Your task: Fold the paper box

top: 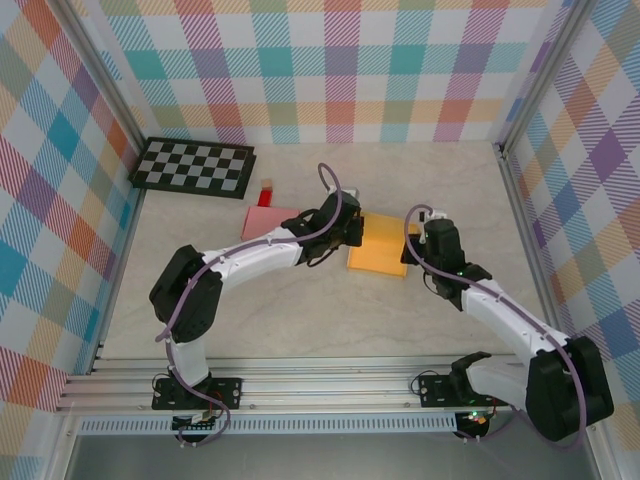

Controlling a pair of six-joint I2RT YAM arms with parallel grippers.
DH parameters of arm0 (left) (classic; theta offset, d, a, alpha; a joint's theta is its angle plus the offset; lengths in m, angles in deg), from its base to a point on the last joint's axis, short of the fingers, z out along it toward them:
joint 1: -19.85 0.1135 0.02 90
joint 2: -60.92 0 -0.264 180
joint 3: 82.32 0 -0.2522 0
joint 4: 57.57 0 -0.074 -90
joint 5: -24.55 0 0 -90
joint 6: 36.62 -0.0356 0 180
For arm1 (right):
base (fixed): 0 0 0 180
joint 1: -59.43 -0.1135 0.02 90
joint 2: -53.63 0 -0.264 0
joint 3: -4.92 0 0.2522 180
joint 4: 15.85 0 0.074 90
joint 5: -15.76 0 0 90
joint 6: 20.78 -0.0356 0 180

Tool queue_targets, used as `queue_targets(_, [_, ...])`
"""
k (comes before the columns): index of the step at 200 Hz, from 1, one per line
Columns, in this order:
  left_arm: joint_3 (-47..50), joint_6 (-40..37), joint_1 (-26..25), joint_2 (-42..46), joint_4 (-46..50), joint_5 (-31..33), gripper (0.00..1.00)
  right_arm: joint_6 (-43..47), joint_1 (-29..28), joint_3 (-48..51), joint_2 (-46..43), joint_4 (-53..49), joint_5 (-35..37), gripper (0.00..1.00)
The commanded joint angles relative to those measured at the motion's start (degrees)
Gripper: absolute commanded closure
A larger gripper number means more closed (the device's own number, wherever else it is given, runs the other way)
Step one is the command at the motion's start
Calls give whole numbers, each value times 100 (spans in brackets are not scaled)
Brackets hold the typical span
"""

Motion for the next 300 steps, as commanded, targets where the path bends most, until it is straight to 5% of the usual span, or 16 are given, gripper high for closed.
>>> queue_targets(1, [93,-513,-70,152,-1006,273,100,336,-37,-182,393,1597,-53,100])
queue_targets(60, [1246,-288,-130,-33,-2108,311,100,-73,-37,312,853,2211,-57,100])
queue_targets(124, [1888,422,-333,76,-2368,581,100,102,-33,772,432,1268,74,100])
queue_targets(223, [2521,-40,-887,-111,-2144,1425,100,-555,-32,1152,-287,-258,-105,86])
queue_targets(300, [2604,-382,-932,-39,-1946,1613,100,-718,-32,539,-2536,-2910,-839,67])
